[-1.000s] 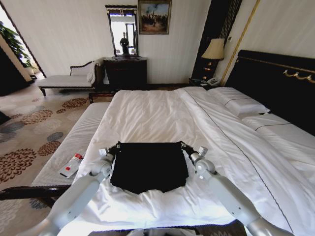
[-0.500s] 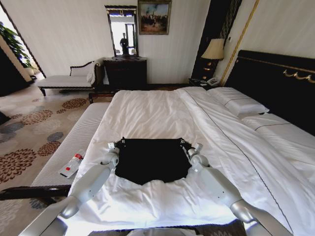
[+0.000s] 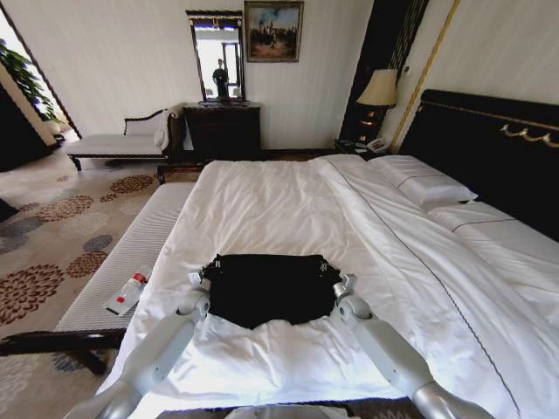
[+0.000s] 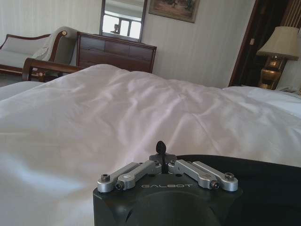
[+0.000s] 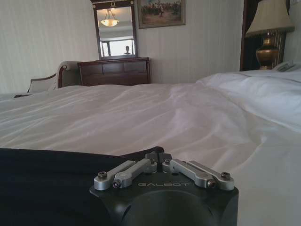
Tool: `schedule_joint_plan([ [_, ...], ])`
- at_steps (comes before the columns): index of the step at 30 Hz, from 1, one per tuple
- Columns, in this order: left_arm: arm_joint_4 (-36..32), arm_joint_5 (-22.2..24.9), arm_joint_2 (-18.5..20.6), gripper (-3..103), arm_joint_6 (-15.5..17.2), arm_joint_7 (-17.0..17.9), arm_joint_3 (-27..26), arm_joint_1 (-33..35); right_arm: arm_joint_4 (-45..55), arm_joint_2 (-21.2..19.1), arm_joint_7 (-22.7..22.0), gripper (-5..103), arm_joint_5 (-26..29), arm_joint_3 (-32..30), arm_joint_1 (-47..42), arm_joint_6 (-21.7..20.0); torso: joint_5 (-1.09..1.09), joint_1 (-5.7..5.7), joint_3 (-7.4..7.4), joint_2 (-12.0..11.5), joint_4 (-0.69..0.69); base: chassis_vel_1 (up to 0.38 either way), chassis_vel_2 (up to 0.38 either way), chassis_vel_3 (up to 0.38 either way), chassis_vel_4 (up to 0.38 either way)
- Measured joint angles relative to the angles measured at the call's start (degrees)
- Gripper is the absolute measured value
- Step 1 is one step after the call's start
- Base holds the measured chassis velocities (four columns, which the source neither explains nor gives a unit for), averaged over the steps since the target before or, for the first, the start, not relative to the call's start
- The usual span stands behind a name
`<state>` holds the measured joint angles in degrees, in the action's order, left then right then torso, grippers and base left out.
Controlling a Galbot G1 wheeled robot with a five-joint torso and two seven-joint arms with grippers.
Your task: Fold the clothes on the bed.
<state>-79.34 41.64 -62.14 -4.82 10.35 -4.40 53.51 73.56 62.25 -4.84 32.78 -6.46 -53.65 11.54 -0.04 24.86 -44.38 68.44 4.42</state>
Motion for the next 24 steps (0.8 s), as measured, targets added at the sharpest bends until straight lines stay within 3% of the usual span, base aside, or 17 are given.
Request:
schedule_joint_plan([
  [7,-7.59,-2.75,2.13,1,-1.47,-0.17,-2.88,7.0,6.04,-0.75,-1.29,0,-4.91,-3.95,-5.06,2.46,0.0,0.0,0.0,0.0,-0.01,0.0,0.0,0.0,0.0],
  [12,-9.64,-2.66,3.31,1,-1.54,0.04,-3.66,8.1,7.59,-1.38,-1.53,0,-5.5,-5.03,-6.39,2.79,0.0,-0.01,0.01,0.01,0.0,0.0,0.0,0.0,0.0],
  [24,-4.02,-0.18,2.82,1,-0.22,1.84,0.22,-2.53,1.23,-2.02,-2.39,0,-4.54,-0.94,1.48,2.67,0.0,0.02,-0.02,0.0,0.0,0.0,0.0,0.0,0.0],
])
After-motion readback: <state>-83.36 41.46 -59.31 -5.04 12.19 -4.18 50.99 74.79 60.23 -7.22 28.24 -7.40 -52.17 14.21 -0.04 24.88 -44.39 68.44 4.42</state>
